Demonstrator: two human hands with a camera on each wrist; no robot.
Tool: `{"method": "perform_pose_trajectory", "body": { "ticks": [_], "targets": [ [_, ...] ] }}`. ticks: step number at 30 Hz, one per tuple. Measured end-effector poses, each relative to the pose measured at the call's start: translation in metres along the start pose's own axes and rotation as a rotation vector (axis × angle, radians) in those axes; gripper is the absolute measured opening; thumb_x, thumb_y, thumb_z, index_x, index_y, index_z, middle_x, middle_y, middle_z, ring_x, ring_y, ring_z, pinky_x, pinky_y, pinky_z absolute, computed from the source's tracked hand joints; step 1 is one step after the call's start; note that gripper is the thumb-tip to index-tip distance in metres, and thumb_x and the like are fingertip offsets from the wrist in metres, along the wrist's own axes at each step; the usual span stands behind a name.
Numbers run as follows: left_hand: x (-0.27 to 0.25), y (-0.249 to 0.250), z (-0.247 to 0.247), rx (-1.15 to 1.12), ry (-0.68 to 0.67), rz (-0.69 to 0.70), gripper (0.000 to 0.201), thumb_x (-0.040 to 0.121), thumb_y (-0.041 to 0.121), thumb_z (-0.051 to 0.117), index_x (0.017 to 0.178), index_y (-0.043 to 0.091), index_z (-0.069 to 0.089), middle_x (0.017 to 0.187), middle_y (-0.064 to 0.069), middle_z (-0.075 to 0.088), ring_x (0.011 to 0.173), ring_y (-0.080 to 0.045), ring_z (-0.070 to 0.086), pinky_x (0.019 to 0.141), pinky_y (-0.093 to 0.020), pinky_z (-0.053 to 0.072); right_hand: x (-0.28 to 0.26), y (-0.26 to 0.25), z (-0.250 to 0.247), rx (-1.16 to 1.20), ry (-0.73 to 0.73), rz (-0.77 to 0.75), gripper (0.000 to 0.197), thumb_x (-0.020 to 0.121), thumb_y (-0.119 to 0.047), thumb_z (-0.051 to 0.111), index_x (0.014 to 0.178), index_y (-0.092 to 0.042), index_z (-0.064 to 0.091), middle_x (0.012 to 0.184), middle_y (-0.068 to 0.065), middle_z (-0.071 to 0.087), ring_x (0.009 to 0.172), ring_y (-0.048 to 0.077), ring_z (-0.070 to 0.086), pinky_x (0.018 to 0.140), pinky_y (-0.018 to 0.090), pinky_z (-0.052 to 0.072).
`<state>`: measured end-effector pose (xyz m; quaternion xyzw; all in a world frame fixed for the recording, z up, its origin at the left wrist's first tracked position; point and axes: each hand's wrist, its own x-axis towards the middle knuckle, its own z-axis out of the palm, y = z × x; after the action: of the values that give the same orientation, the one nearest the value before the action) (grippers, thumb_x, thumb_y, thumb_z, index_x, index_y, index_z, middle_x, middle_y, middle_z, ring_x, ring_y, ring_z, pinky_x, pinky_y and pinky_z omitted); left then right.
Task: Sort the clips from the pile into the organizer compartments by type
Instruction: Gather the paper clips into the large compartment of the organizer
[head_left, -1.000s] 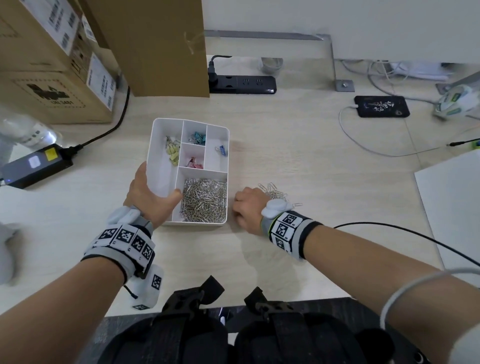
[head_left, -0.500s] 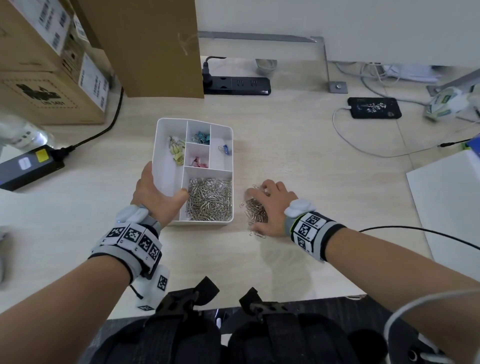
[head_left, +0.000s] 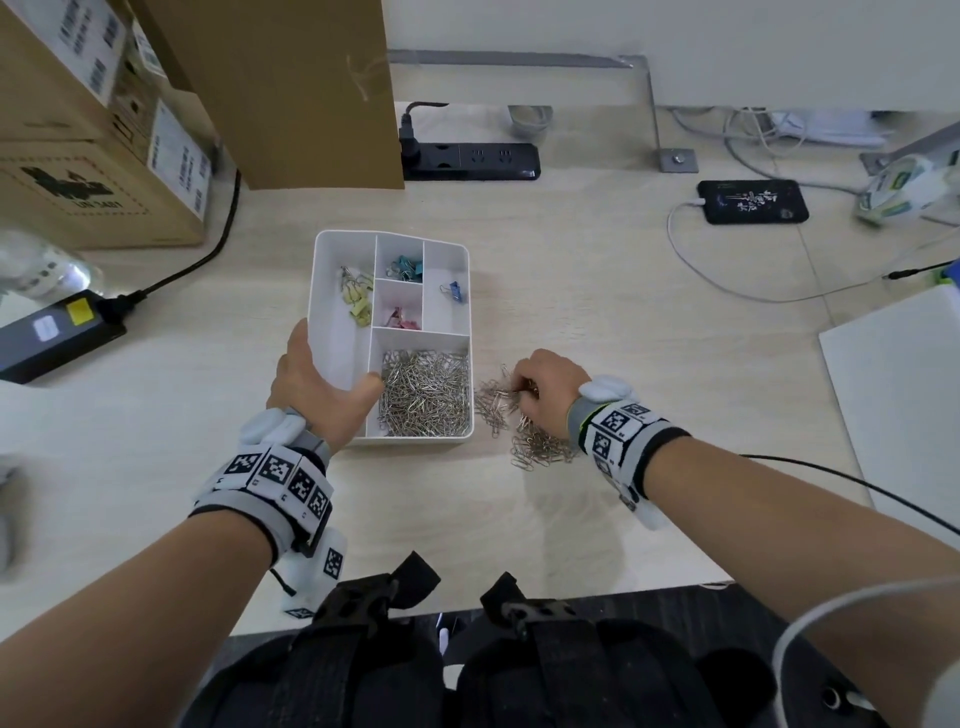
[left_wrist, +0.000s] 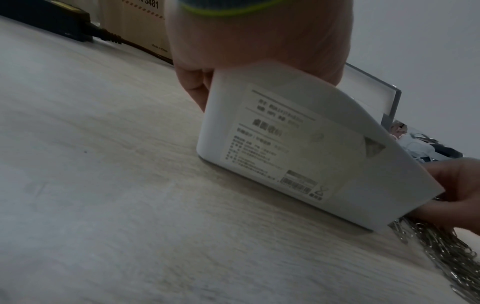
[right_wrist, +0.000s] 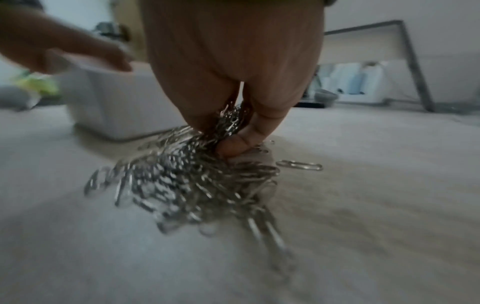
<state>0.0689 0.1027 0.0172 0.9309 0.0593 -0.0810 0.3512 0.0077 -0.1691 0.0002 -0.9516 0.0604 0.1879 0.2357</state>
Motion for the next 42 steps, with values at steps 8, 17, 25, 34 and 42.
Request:
{"method": "perform_pose_trajectory", "body": {
  "ticks": [8,17,25,34,42],
  "targets": [
    [-0.002,0.000,0.000,-0.016,-0.002,-0.003,0.096,0.062,0.057,0.063,0.147,0.025,0.029,0.126,-0.009,0.057,0.108,-0.032,0.057,0.085,-0.041,0.048,-0.004,-0.001,-0.021,0.636,0.025,0.377,0.009,0.085,-0.008,0.064,0.080,-0.015,0.066,0.076,0.003,0.065,0.053,0.019,0.065,0.065,0.041,0.059],
    [-0.001,-0.002,0.002,-0.012,0.010,-0.002,0.098,0.061,0.058,0.063,0.147,0.026,0.028,0.125,-0.009,0.058,0.108,-0.033,0.058,0.088,-0.049,0.052,0.004,-0.025,-0.041,0.779,0.030,0.300,0.011,0.083,-0.001,0.065,0.078,-0.011,0.068,0.076,0.007,0.065,0.056,0.017,0.066,0.069,0.039,0.059],
    [0.000,-0.003,0.002,-0.003,0.006,0.007,0.097,0.062,0.059,0.063,0.146,0.028,0.027,0.124,-0.008,0.058,0.106,-0.033,0.059,0.086,-0.049,0.053,0.010,-0.090,-0.030,0.520,-0.084,0.011,0.008,0.084,-0.013,0.069,0.090,-0.018,0.071,0.089,-0.003,0.070,0.070,0.011,0.066,0.062,0.021,0.052],
    [0.002,-0.004,0.002,0.001,-0.004,0.002,0.096,0.061,0.059,0.064,0.145,0.028,0.030,0.122,-0.006,0.059,0.106,-0.032,0.060,0.085,-0.050,0.053,0.018,-0.097,-0.032,0.303,-0.035,-0.034,0.018,0.087,-0.015,0.063,0.103,-0.018,0.071,0.102,-0.003,0.070,0.091,0.011,0.063,0.082,0.015,0.046],
    [0.002,-0.004,0.000,-0.003,-0.025,-0.016,0.096,0.059,0.060,0.064,0.144,0.030,0.029,0.121,-0.005,0.059,0.104,-0.031,0.060,0.084,-0.050,0.054,0.006,-0.048,-0.046,0.348,0.054,0.073,0.014,0.089,-0.019,0.061,0.101,-0.022,0.068,0.094,-0.012,0.064,0.074,-0.002,0.057,0.066,0.007,0.044]
  ]
}}
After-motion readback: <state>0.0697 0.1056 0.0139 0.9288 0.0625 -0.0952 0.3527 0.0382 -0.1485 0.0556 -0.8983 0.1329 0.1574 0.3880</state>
